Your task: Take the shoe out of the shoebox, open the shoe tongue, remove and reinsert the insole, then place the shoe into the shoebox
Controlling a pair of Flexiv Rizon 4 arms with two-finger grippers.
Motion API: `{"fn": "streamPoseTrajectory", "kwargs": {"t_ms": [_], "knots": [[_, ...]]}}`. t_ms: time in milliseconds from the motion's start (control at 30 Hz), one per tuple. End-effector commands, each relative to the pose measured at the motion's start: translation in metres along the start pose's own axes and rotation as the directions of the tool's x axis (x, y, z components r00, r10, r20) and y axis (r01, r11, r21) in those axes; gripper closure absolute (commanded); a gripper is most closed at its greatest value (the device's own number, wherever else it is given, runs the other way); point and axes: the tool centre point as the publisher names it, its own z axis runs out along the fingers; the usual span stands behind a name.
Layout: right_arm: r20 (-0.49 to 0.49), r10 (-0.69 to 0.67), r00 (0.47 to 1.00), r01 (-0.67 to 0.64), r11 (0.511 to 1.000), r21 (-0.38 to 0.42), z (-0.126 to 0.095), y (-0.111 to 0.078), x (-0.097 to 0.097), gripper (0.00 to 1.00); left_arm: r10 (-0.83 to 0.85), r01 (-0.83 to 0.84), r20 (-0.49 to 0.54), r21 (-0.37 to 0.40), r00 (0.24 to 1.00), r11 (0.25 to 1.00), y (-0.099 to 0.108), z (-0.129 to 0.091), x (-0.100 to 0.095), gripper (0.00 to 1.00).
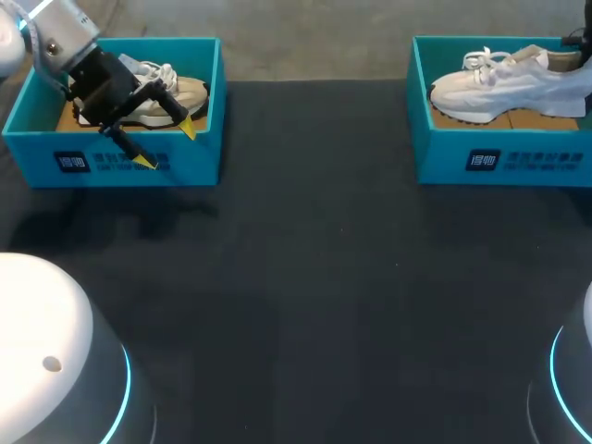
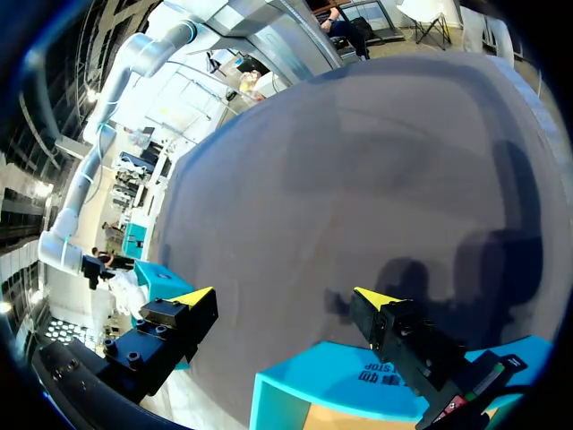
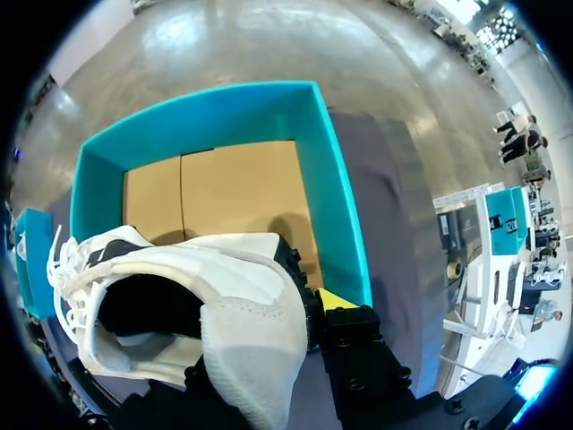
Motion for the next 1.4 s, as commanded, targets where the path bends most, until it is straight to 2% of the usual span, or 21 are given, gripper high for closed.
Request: {"fn": "streamPoseTrajectory", "kwargs": {"t_ms": [33, 467, 1100, 1400], "knots": [[-0.011, -0.001, 1.0, 0.001, 1.0, 0.0, 0.005, 0.0, -0.003, 1.0, 0.0, 0.0, -0.003, -0.002, 1.0, 1.0, -0.001, 0.0, 0.0, 0.0], [-0.014, -0.001, 1.0, 0.001, 1.0, -0.017, -0.006, -0.003, -0.013, 1.0, 0.0, 0.0, -0.003, -0.002, 1.0, 1.0, -0.001, 0.0, 0.0, 0.0], [-0.019, -0.051, 0.999, 0.05, 0.998, -0.028, 0.014, -0.004, -0.006, 1.0, 0.0, 0.0, -0.003, -0.002, 1.0, 1.0, -0.001, 0.0, 0.0, 0.0], [-0.02, -0.076, 0.997, 0.076, 0.997, -0.017, 0.032, -0.006, 0.0, 1.0, 0.0, 0.0, -0.003, -0.002, 1.0, 1.0, -0.001, 0.0, 0.0, 0.0]]}}
